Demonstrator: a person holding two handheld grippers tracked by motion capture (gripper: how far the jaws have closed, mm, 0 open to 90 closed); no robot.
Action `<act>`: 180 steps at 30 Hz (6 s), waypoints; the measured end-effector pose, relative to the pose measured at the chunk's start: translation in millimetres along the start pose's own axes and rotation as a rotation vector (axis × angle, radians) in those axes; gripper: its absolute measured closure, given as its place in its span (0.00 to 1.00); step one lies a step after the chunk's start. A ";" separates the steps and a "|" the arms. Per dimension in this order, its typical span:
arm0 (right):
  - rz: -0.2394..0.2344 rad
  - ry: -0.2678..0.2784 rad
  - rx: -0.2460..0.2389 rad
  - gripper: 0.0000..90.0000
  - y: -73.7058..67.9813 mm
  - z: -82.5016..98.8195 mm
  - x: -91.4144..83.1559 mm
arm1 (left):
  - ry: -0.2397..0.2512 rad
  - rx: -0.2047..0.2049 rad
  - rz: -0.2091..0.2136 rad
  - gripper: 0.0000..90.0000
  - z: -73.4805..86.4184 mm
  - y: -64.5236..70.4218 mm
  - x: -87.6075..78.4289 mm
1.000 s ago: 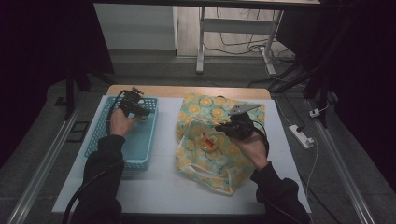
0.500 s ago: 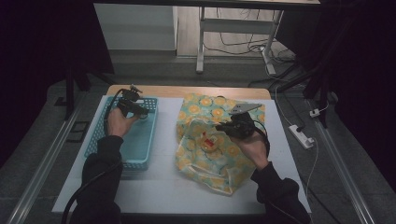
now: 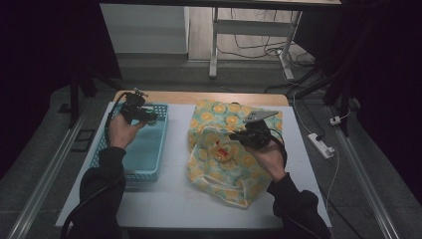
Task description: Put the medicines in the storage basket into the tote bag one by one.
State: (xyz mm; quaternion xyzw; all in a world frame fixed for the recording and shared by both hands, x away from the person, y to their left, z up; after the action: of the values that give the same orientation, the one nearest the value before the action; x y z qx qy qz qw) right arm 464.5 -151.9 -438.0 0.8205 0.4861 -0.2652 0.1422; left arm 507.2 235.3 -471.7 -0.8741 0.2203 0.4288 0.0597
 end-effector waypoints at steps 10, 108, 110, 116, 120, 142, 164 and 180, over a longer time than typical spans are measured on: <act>0.000 0.000 -0.001 0.99 -0.5 -0.1 0.0 | 0.049 0.038 0.045 0.58 -0.5 17.5 -17.6; 0.000 0.003 -0.009 0.99 -1.3 -0.4 0.0 | 0.038 0.396 0.378 0.58 -30.8 225.0 69.8; 0.001 0.005 -0.007 0.99 -1.3 -0.4 0.0 | 0.038 0.395 0.373 0.58 -31.1 225.6 72.7; 0.000 0.002 -0.007 0.99 -0.6 -0.1 -0.2 | 0.038 0.395 0.359 0.58 -31.0 226.8 80.8; 0.003 0.001 -0.007 0.99 -0.1 0.4 0.0 | 0.036 0.396 0.353 0.57 -31.1 227.2 84.7; -0.001 0.004 -0.009 0.99 -0.4 0.1 -0.8 | 0.076 0.398 0.383 0.25 -26.5 232.0 59.4; -0.006 -0.003 -0.010 0.99 -1.5 0.6 0.3 | 0.088 0.352 0.513 0.00 5.9 219.0 37.3; -0.008 -0.004 -0.011 0.99 -2.3 1.1 0.1 | 0.108 0.415 0.507 0.00 25.9 229.5 26.1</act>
State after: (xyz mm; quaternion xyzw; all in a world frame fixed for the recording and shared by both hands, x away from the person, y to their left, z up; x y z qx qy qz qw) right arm 462.2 -151.2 -439.0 0.8171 0.4907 -0.2648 0.1466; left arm 402.4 28.6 -488.8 -0.7822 0.5163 0.3288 0.1163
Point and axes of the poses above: each handheld gripper's, and its own axes: x roughly forward along the jaws, z roughly out of its underside, y roughly to its right, the point moved 3 cm from there along x, roughly forward along the jaws, and after that the axes turned 2 degrees about y, right-handed, at the moved point
